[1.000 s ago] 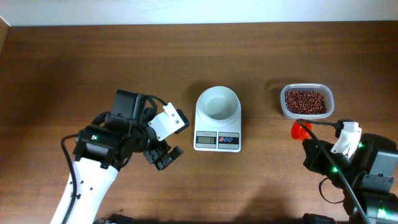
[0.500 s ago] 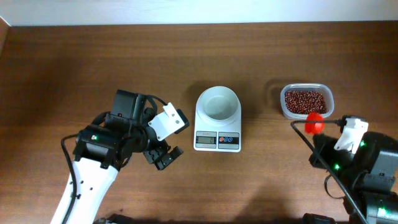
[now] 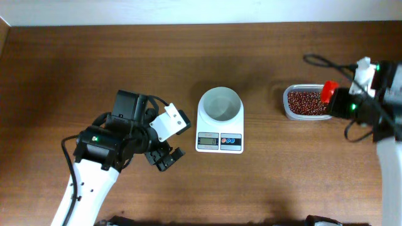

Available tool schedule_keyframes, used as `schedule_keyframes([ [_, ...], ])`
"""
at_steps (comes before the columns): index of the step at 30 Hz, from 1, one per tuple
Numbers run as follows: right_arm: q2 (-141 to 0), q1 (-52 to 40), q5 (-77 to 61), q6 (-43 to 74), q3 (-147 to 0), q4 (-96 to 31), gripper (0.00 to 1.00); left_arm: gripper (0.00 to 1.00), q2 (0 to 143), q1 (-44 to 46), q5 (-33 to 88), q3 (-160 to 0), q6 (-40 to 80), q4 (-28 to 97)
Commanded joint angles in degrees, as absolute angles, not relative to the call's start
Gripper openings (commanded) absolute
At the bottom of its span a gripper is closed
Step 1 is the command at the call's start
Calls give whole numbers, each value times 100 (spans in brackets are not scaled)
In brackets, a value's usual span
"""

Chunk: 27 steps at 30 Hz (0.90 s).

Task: Scoop and weigh 50g on scale
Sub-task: 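Push the red scoop down into the beans and scoop with the right gripper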

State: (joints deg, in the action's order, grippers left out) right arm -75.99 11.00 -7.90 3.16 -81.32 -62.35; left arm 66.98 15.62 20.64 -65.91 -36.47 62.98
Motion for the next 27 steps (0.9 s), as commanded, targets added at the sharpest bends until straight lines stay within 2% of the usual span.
schedule_keyframes([
  [1,-8184,1127,-355,-178,-8554,-6475,4,99,6674,1533,2165,-6685,-3734,6289],
  [12,-9515,1122,408,-202,-8552,-6331,4,99,6674,1533,2165,-6685,-3734,6289],
  [27,-10219,1122,631,-429,-8541,-6018,4,99,6674,1533,2165,-6685,-3734,6289],
])
